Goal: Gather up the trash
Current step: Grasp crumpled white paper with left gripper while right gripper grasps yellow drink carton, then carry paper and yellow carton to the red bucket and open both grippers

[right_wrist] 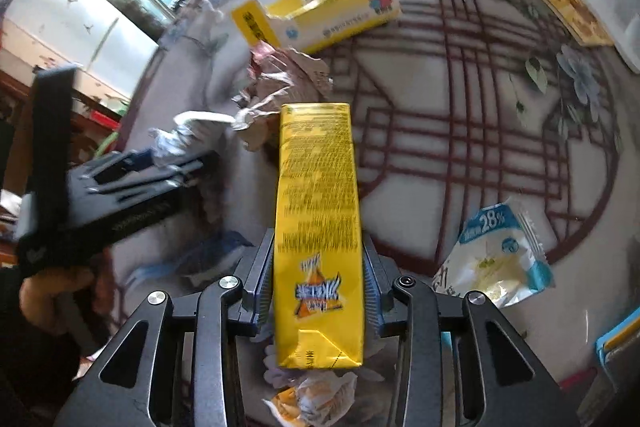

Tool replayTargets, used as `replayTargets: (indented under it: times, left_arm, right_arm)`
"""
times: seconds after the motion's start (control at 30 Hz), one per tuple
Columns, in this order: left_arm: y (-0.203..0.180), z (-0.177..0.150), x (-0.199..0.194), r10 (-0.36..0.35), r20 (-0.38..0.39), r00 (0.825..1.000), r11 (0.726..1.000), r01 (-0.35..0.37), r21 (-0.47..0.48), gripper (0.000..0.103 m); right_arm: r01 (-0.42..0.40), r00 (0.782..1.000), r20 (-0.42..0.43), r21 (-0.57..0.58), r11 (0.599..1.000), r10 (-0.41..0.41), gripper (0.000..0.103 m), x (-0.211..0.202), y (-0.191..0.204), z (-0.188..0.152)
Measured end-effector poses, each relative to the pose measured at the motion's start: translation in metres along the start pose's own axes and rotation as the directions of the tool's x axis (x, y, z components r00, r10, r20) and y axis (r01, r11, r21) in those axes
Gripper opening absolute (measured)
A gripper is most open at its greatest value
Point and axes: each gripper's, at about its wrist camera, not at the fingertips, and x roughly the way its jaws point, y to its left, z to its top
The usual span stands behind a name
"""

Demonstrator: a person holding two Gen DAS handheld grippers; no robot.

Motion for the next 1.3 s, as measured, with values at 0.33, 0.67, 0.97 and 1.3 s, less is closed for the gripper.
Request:
replayTargets:
  times: [0.33,0.67,0.97,1.3]
  left_arm:
    - [0.023,-0.008,-0.071,0.028,0.104,0.994,0.999,-0.024,-0.038,0.051]
    - [0.037,-0.025,-0.124,0.033,0.180,0.983,0.999,-0.026,-0.040,0.052]
    - [0.053,-0.038,-0.156,0.029,0.234,0.972,0.999,-0.024,-0.024,0.052]
    - [0.083,-0.055,-0.184,0.048,0.269,0.962,0.997,-0.031,-0.065,0.052]
  right_arm:
    - [0.020,1.000,-0.001,0.005,1.000,-0.020,0.035,0.015,0.012,0.002]
    - [0.004,0.989,0.146,0.030,1.000,-0.009,0.035,-0.037,0.039,-0.005]
    - [-0.011,0.966,0.257,-0.009,1.000,0.013,0.035,-0.070,0.083,0.005]
    - [-0.022,0.958,0.284,-0.071,0.997,0.042,0.035,-0.075,0.122,0.007]
